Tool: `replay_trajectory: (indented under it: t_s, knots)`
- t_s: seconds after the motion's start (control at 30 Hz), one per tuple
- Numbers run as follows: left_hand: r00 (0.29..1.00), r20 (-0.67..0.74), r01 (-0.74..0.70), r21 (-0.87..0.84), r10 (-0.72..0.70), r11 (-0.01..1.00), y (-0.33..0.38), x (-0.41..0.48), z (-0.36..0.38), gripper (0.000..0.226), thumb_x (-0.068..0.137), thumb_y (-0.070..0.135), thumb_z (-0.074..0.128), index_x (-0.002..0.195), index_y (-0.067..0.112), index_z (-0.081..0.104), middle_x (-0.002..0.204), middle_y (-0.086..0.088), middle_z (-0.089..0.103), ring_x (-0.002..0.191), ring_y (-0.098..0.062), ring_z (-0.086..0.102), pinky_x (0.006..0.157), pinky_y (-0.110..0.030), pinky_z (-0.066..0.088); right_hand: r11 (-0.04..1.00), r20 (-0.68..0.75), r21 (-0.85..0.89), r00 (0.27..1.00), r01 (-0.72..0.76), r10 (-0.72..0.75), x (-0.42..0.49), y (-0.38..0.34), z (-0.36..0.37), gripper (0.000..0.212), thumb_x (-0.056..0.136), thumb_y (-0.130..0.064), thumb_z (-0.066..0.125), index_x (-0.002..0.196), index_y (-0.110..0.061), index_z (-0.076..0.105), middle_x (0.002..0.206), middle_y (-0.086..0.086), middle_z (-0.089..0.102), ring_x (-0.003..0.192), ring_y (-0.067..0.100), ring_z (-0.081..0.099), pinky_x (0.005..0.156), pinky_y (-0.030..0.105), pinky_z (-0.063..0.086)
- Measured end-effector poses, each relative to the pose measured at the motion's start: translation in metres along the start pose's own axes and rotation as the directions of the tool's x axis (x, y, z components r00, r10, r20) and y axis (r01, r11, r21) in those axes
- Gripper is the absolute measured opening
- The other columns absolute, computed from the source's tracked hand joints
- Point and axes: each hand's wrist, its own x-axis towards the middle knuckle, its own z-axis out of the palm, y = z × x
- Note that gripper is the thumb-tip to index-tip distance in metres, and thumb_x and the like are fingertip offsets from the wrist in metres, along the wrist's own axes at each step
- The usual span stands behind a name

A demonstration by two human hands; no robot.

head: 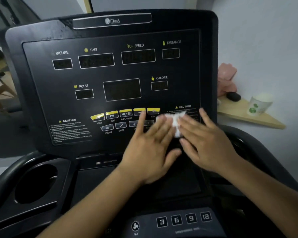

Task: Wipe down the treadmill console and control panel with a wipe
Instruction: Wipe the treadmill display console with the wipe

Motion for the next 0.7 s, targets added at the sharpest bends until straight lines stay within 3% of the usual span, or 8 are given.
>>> replay_trajectory:
  t_s: [0.17, 0.37, 0.57, 0.7]
  knots:
    - [1.000, 0.018, -0.015, 0.001, 0.015, 1.000, 0.012, -0.001, 0.007, 0.070, 0.098, 0.061, 0.024, 0.148, 0.015, 0.041, 0.156, -0.005, 0.034, 0.148, -0.020, 0.021, 0.116, -0.064, 0.005, 0.997, -0.041, -0.017, 0.996, 0.076, -0.077, -0.028, 0.022, 0.002, 0.031, 0.093, -0.015, 0.052, 0.115, 0.000, 0.067, 0.127, 0.012, 0.063, 0.125, 0.024, 0.054, 0.107, 0.058, 0.034]
    - [0.999, -0.031, 0.013, 0.078, -0.010, 0.997, 0.014, 0.069, -0.022, 0.076, 0.096, 0.063, 0.013, 0.152, 0.015, 0.032, 0.160, -0.006, 0.025, 0.150, -0.021, 0.014, 0.116, -0.063, -0.002, 0.992, -0.182, -0.083, 0.980, -0.100, 0.083, 0.004, 0.054, -0.019, 0.037, 0.095, -0.013, 0.047, 0.124, 0.006, 0.058, 0.136, 0.019, 0.054, 0.134, 0.029, 0.043, 0.109, 0.057, 0.032]
    - [0.996, 0.020, -0.088, -0.030, 0.088, 0.996, 0.044, 0.034, 0.010, 0.074, 0.097, 0.065, 0.019, 0.151, 0.015, 0.033, 0.159, -0.005, 0.026, 0.150, -0.021, 0.013, 0.116, -0.064, 0.003, 0.990, 0.049, -0.035, 0.989, -0.138, 0.139, -0.064, 0.026, 0.002, 0.044, 0.097, -0.023, 0.040, 0.132, 0.001, 0.053, 0.146, 0.013, 0.044, 0.141, 0.024, 0.033, 0.113, 0.054, 0.026]
    - [0.994, -0.055, -0.090, 0.020, 0.091, 0.996, 0.039, 0.064, 0.000, 0.072, 0.098, 0.062, 0.016, 0.150, 0.016, 0.035, 0.158, -0.004, 0.028, 0.149, -0.019, 0.017, 0.115, -0.065, 0.003, 0.981, 0.045, -0.021, 0.980, -0.194, 0.195, -0.046, 0.043, -0.007, 0.047, 0.098, -0.026, 0.041, 0.137, 0.000, 0.047, 0.148, 0.014, 0.041, 0.143, 0.022, 0.028, 0.117, 0.048, 0.022]
